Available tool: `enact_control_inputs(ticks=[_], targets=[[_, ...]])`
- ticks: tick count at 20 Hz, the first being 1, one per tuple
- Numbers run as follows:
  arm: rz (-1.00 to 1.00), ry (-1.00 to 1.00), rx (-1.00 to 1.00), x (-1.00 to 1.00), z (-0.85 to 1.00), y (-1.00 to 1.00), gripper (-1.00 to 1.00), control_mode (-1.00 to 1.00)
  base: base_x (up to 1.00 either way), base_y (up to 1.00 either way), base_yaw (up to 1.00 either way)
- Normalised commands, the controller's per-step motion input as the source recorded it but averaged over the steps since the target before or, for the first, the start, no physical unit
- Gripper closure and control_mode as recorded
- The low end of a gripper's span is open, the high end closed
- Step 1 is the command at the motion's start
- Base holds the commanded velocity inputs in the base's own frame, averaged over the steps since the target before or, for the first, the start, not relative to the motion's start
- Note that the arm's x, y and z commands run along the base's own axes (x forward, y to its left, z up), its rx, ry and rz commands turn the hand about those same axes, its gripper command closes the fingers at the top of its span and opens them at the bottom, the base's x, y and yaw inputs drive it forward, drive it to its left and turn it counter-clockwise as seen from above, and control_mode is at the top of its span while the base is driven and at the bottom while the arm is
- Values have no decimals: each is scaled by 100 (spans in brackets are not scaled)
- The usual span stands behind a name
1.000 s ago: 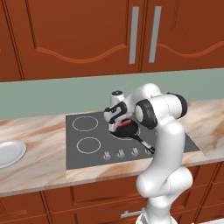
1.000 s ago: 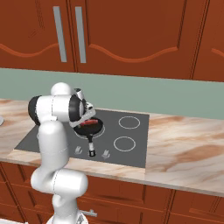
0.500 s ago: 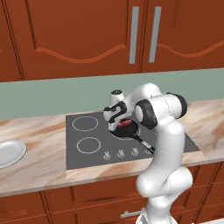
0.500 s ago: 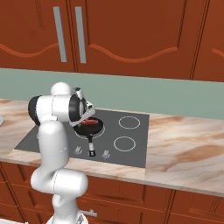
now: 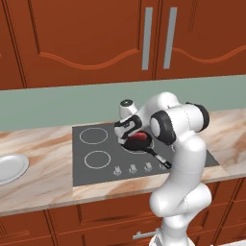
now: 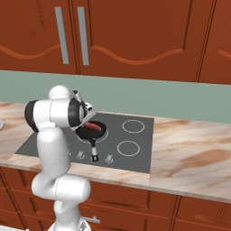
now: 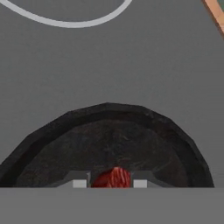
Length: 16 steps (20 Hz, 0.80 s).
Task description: Place the steak on the plate and place the lemon wedge on the same plate.
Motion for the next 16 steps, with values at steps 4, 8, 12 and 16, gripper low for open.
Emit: enact_control_inputs(ticks=[4, 8, 12, 16], targets=[[0, -3, -2, -11, 1, 0, 100, -100, 0, 0, 0], [0, -1, -1, -7, 1, 0, 100, -100, 0, 0, 0], [0, -5, 0, -8, 16, 1, 100, -100, 0, 0, 0], [0, -2, 0, -9, 28, 0, 100, -100, 0, 0, 0]])
